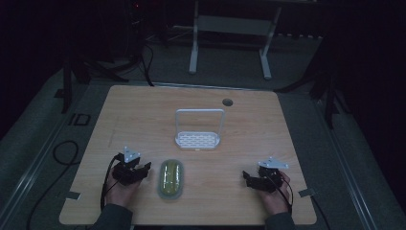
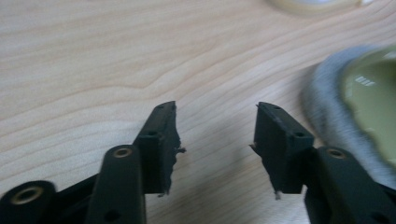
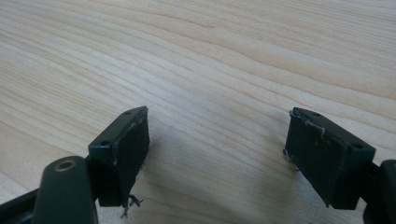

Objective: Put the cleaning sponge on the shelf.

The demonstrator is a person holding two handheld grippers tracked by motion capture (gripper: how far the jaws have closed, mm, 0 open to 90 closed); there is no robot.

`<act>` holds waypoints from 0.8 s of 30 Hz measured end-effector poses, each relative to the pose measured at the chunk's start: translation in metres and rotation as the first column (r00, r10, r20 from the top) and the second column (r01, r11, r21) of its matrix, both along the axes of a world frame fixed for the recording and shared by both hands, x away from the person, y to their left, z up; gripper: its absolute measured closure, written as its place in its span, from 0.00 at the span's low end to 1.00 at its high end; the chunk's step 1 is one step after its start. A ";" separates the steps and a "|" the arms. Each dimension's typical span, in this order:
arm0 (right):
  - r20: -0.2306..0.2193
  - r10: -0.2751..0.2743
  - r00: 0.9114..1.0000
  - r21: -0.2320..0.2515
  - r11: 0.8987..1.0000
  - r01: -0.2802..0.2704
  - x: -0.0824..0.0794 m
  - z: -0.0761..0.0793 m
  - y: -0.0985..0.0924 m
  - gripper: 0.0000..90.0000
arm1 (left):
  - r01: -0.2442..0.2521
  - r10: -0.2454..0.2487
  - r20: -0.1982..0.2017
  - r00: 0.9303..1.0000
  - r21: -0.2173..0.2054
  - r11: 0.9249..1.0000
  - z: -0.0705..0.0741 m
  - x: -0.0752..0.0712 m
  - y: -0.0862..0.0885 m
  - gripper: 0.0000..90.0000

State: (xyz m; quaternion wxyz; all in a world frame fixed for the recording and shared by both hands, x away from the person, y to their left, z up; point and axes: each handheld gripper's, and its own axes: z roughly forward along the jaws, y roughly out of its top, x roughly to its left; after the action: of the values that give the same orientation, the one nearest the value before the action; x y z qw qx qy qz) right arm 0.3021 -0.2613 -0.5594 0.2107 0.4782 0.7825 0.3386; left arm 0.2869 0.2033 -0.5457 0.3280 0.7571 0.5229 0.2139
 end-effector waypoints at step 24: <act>0.000 0.000 1.000 0.000 1.000 0.000 0.000 0.000 0.000 0.24 | 0.210 -0.199 0.095 0.975 -0.130 0.969 0.054 -0.041 -0.030 1.00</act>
State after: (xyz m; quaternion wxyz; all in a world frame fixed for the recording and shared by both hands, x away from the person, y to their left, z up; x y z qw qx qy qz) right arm 0.3021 -0.2613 -0.5594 0.2109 0.4781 0.7825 0.3386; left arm 0.2461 0.1735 -0.4919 0.4214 0.7730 0.4417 0.1727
